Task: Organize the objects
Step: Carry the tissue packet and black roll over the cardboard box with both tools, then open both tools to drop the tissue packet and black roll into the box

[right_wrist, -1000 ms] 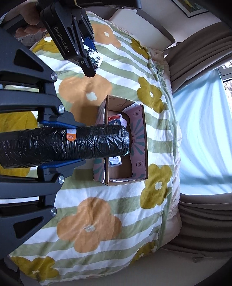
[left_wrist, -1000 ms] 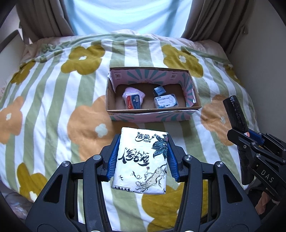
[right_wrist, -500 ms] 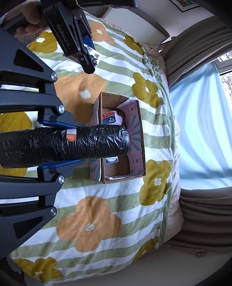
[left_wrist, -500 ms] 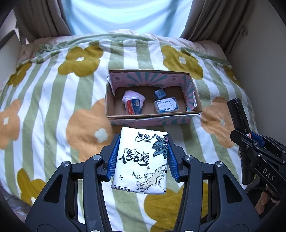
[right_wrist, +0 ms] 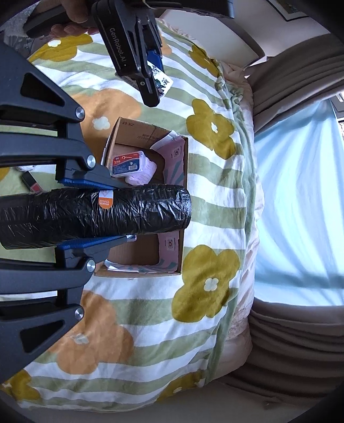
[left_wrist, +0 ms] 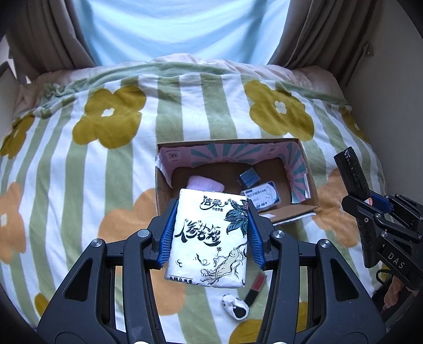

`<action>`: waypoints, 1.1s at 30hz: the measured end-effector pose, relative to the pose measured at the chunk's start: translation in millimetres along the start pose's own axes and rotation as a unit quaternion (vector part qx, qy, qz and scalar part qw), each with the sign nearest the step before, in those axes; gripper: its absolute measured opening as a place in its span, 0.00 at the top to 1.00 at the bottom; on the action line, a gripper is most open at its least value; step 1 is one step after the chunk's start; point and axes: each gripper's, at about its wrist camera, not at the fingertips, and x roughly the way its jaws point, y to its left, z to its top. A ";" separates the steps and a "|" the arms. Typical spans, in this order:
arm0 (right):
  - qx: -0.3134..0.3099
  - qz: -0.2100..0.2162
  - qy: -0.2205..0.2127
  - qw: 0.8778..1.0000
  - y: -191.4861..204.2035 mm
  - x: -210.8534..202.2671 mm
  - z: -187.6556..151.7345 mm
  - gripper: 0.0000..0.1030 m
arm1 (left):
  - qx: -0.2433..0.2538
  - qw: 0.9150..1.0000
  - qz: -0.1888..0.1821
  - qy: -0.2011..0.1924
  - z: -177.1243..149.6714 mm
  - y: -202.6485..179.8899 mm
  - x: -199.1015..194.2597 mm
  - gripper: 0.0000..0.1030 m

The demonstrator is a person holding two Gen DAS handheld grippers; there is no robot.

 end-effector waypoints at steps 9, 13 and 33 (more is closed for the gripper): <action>-0.131 0.030 0.044 0.990 8.0 88.0 35.1 0.73 | -0.004 0.999 -0.006 0.047 38.5 11.4 104.9 0.57; -0.166 0.054 0.075 0.982 12.7 129.3 35.2 0.73 | -0.007 0.998 0.000 0.064 45.3 17.8 147.5 0.57; -0.173 0.074 0.142 0.972 9.0 200.4 19.7 0.73 | 0.010 0.994 0.006 0.105 42.8 18.5 221.1 0.57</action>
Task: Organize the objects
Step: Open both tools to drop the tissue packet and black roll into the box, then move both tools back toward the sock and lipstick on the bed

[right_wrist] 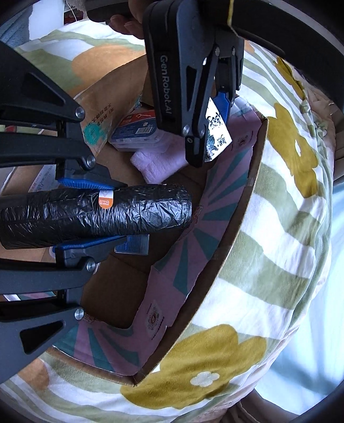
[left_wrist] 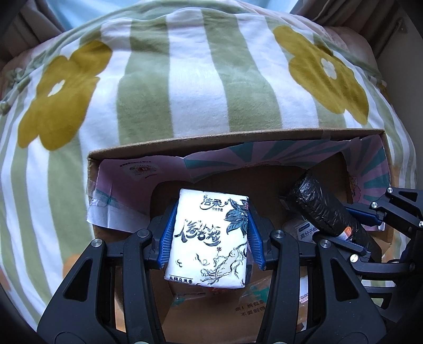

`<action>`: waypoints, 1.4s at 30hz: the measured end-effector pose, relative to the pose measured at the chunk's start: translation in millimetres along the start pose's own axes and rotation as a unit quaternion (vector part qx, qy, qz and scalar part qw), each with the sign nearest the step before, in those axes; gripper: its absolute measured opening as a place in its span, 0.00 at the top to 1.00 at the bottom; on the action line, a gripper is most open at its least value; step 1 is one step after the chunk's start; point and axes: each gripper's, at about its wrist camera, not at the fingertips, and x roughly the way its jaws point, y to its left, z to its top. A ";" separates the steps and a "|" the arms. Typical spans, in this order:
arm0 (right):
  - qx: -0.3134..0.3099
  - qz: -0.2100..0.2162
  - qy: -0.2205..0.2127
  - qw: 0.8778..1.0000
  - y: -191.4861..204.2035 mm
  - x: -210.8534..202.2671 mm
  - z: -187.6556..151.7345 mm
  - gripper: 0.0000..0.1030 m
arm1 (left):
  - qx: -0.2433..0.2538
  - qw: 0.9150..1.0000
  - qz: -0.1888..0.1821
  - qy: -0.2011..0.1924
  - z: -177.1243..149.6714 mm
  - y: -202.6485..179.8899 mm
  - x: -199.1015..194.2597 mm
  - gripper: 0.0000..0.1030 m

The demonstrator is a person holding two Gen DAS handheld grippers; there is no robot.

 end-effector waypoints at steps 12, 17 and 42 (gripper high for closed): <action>0.035 0.035 0.004 0.999 2.1 -1.8 -6.8 0.01 | -0.015 0.999 -0.029 0.009 4.1 -4.8 -4.2 0.00; 0.046 0.029 -0.003 0.999 -1.0 -4.1 -9.1 0.01 | -0.018 0.999 -0.029 0.008 2.4 -5.3 -7.5 0.00; 0.124 -0.078 -0.054 0.988 45.3 -144.9 -37.4 0.01 | -0.038 0.996 -0.021 -0.080 -50.0 -3.8 -180.3 0.00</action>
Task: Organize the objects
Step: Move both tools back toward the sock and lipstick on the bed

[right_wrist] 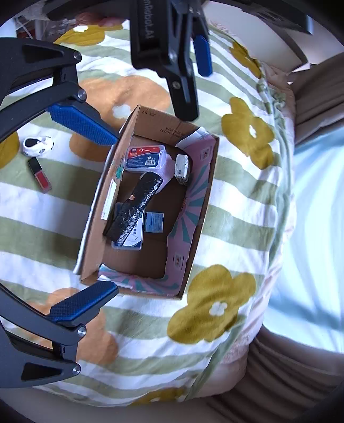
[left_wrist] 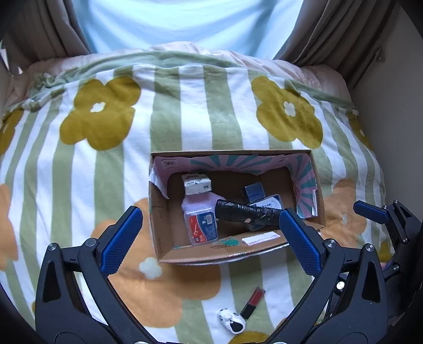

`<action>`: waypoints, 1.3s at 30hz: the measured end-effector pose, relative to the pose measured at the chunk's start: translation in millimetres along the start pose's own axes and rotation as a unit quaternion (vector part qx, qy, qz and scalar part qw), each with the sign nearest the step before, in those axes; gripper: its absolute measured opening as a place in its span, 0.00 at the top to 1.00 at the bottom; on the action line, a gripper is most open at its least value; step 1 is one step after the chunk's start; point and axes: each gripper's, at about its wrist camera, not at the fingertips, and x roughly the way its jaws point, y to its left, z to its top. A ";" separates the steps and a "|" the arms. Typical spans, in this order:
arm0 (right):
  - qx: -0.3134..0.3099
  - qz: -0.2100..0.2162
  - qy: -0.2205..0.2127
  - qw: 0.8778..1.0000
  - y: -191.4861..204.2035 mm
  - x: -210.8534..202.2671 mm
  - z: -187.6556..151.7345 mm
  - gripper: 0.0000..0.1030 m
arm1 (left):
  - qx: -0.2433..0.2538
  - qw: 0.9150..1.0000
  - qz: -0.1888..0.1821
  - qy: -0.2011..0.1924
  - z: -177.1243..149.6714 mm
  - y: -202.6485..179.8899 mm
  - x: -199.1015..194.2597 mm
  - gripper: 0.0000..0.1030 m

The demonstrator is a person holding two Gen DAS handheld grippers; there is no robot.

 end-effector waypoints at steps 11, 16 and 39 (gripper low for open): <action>0.051 -0.020 -0.039 0.998 6.4 -78.9 -49.5 0.01 | -0.003 0.998 0.014 -0.057 -66.6 3.4 -103.5 0.00; 0.087 -0.017 -0.042 0.995 7.3 -100.4 -82.0 0.01 | -0.003 0.998 0.019 -0.067 -109.2 8.3 -129.0 0.00; 0.141 -0.011 -0.069 0.988 7.6 -122.3 -118.9 0.01 | 0.028 0.998 0.027 -0.050 -160.3 10.8 -138.9 0.00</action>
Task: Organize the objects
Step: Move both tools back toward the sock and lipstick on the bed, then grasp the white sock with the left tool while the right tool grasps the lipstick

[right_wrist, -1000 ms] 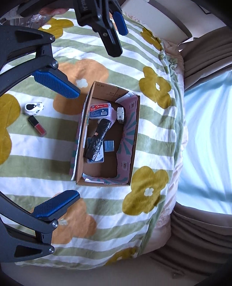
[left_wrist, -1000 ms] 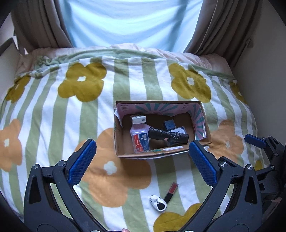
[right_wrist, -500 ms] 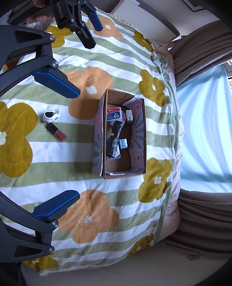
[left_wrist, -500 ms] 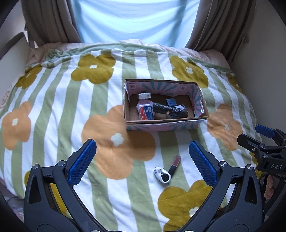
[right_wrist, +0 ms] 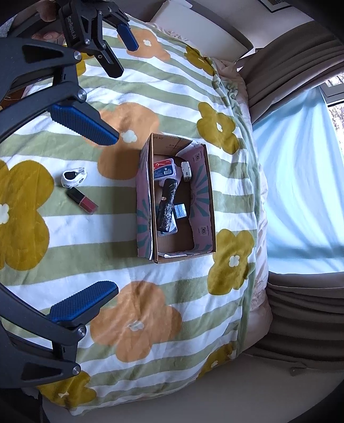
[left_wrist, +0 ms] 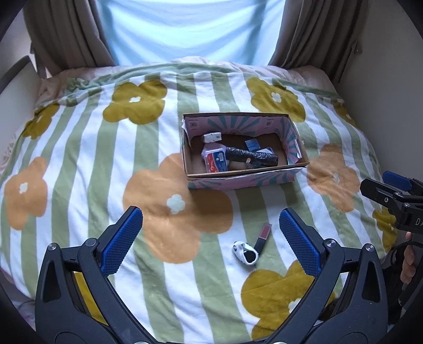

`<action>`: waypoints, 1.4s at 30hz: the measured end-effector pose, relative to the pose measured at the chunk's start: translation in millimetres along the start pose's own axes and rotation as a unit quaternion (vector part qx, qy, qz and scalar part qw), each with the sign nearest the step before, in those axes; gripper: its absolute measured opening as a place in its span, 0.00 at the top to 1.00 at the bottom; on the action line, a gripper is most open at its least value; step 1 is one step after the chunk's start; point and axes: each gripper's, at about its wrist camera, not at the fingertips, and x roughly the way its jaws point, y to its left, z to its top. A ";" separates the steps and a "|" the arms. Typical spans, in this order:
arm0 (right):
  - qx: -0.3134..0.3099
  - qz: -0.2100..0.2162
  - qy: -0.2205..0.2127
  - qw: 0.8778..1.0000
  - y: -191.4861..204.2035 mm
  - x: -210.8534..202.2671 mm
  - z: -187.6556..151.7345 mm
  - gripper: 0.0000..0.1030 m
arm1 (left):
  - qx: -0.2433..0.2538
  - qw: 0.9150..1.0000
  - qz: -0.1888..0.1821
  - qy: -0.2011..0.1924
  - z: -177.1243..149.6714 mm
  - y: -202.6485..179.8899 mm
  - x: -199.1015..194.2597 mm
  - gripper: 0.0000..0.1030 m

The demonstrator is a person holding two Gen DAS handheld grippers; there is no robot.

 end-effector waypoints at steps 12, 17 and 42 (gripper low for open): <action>0.036 -0.021 0.037 0.998 1.0 52.6 -21.4 0.02 | 0.109 0.992 -0.056 0.036 -28.4 -14.3 54.4 0.00; 0.053 -0.025 0.063 0.996 4.1 93.9 -37.4 0.04 | 0.166 0.981 -0.085 0.053 -49.5 -23.1 90.6 0.00; 0.137 0.004 0.150 0.979 -0.3 248.6 -112.2 0.54 | 0.296 0.921 -0.225 0.117 -134.4 -61.2 255.9 0.05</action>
